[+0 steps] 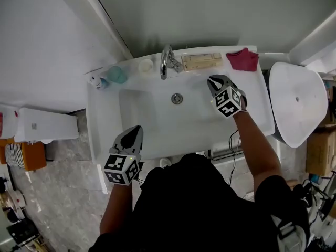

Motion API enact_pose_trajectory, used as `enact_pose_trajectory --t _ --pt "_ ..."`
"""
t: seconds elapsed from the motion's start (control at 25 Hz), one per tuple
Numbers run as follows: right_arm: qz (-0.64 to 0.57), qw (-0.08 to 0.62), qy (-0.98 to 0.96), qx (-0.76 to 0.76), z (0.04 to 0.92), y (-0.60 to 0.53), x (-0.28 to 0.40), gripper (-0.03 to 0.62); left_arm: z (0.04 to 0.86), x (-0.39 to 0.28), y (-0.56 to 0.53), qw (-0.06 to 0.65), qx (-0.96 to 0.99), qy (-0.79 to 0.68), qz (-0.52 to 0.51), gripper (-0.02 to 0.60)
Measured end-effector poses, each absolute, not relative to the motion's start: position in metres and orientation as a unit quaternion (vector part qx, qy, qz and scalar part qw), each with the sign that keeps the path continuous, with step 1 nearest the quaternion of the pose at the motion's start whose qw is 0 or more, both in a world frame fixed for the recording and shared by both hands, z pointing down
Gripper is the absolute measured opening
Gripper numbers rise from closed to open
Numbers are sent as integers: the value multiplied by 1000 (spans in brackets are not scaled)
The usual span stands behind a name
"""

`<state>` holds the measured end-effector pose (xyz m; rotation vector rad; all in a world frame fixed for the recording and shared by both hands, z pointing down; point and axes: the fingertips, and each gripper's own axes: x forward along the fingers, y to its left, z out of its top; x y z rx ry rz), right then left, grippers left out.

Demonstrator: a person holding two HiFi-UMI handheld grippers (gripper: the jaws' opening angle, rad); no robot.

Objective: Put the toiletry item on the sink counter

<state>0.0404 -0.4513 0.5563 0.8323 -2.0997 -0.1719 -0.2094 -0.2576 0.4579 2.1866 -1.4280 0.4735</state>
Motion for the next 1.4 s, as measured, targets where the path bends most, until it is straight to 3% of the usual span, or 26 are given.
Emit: enact_pose_trajectory --t 0.24,0.36,0.8,1.0,1.4 --pt "-125 482 -818 286 595 -499 42 13 459 -217 -264 248 777 -551 174 5" --pt "-139 506 -809 265 612 -516 41 75 458 -225 -267 250 766 -566 176 5" --pt "-198 590 -762 179 664 -555 42 126 469 -227 -258 270 748 -578 186 5" --pt "-202 595 -760 168 664 -559 42 123 468 -228 -255 272 745 -580 186 5" --pt "-219 600 -750 174 657 -550 41 24 466 -224 -250 267 757 -568 184 5"
